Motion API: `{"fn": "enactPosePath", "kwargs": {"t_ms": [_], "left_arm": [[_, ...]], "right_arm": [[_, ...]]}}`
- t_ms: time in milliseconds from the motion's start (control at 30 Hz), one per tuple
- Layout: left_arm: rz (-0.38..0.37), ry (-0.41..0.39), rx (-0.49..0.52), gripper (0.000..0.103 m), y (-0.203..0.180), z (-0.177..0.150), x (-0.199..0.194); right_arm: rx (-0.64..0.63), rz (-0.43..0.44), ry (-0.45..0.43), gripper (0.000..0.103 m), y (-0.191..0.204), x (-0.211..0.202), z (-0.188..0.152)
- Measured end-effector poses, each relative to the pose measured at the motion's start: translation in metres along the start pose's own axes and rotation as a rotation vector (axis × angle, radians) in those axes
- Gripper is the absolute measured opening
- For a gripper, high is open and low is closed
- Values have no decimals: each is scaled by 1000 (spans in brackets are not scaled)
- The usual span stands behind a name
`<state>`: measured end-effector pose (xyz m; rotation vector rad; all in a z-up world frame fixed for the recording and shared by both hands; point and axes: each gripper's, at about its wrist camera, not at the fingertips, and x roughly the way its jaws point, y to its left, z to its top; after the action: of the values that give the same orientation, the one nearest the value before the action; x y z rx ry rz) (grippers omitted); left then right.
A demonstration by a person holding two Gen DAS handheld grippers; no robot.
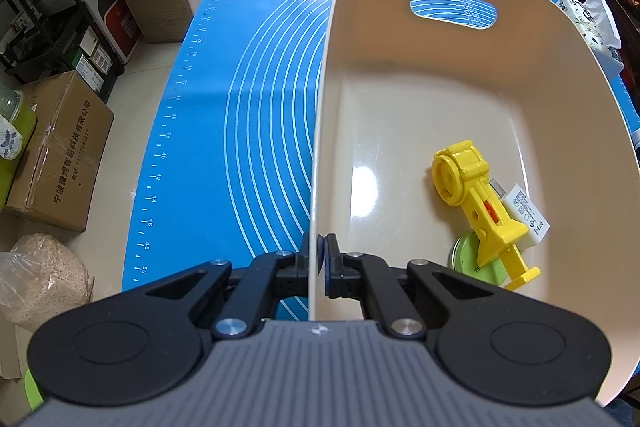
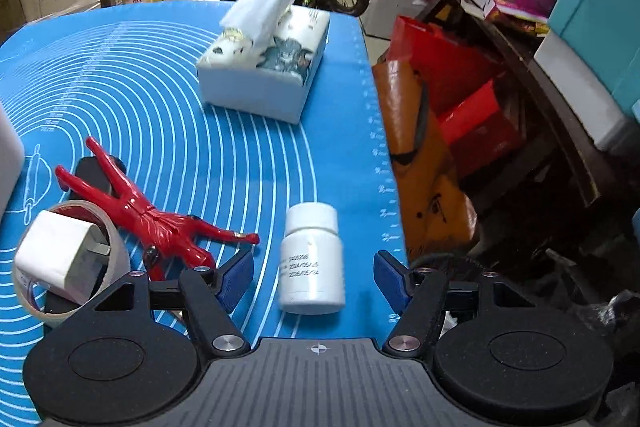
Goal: Organize rigid objects
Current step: 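Grasp the white pill bottle on the mat with the right tool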
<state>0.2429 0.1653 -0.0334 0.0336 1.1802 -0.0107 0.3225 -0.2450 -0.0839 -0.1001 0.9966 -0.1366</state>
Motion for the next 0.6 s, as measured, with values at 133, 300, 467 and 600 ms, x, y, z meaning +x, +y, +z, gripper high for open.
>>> {"fn": "enactPosePath", "kwargs": {"t_ms": [133, 300, 467, 600], "left_arm": [[0, 1, 1, 6, -1, 0, 0], [1, 1, 0, 6, -1, 0, 0], [1, 1, 1, 6, -1, 0, 0], [-1, 0, 0, 6, -1, 0, 0]], "right_arm": [[28, 16, 1, 59, -2, 7, -3], [26, 28, -7, 48, -3, 8, -6], [33, 20, -37, 44, -5, -1, -5], [45, 28, -58, 44, -5, -15, -3]]}}
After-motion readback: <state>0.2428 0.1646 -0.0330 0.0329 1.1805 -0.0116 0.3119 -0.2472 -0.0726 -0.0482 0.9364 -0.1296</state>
